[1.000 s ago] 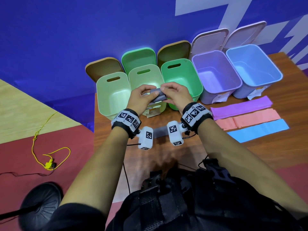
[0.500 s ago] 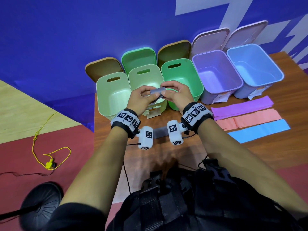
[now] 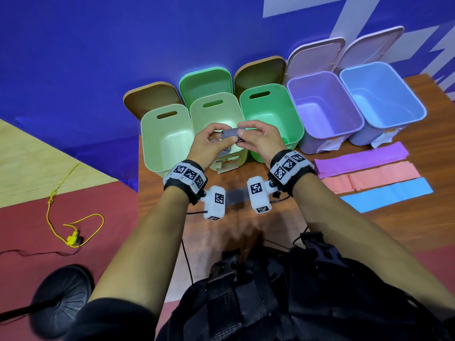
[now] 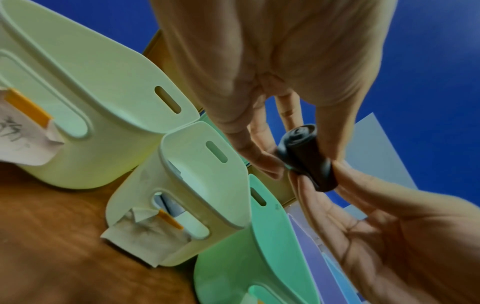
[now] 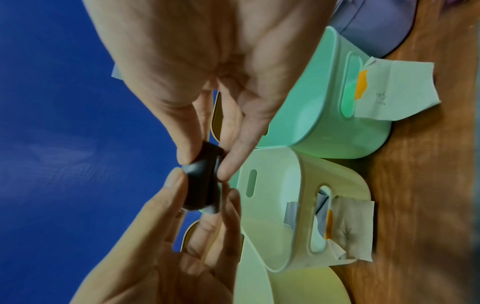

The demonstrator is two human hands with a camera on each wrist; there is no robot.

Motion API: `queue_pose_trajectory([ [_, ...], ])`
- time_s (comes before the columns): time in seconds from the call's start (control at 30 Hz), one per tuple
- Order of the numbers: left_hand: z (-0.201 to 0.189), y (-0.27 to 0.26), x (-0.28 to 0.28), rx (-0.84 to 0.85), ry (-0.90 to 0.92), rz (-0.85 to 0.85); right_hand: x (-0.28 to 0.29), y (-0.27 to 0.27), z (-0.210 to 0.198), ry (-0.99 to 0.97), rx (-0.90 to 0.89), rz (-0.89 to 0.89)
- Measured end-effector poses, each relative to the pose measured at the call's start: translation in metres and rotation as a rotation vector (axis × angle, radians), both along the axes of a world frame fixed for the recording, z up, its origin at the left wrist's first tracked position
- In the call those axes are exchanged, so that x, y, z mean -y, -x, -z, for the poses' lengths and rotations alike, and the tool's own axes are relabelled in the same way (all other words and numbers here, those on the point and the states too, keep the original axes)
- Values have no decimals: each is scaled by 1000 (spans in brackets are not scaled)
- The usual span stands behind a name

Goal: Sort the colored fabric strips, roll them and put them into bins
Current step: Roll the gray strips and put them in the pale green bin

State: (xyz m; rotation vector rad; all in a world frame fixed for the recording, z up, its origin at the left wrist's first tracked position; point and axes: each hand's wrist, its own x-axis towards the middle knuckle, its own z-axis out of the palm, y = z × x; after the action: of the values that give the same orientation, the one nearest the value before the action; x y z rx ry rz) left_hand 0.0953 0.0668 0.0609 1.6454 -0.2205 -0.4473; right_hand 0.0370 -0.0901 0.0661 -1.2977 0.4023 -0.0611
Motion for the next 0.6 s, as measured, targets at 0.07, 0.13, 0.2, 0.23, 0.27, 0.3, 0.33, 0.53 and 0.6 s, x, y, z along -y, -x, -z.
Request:
queue_pose_trajectory([
  [0.07,5,-2,0,-76,24,-4,0,-4,1,12,4,-5],
  [0.13,10,-7,-1,-123,12,-27,0,-9,3,31,-3,-21],
  [0.2,13,-12,-1,-140,-15,-15,0,-12,6,45,-9,-32],
  [0.23,15,-14,1,-145,-31,1,2,-15,9,51,-13,-34],
  [0.27,16,-16,1,-146,-45,16,2,-17,11,55,-17,-34],
  [0.3,18,-19,2,-144,-54,25,3,-20,13,59,-21,-36],
  [0.33,20,-22,2,-140,-56,29,3,-23,15,64,-27,-39],
  [0.53,34,-40,-1,-77,-118,60,2,-41,26,122,-90,-53],
  [0.6,38,-43,-3,-61,-128,62,-1,-46,30,143,-107,-65],
])
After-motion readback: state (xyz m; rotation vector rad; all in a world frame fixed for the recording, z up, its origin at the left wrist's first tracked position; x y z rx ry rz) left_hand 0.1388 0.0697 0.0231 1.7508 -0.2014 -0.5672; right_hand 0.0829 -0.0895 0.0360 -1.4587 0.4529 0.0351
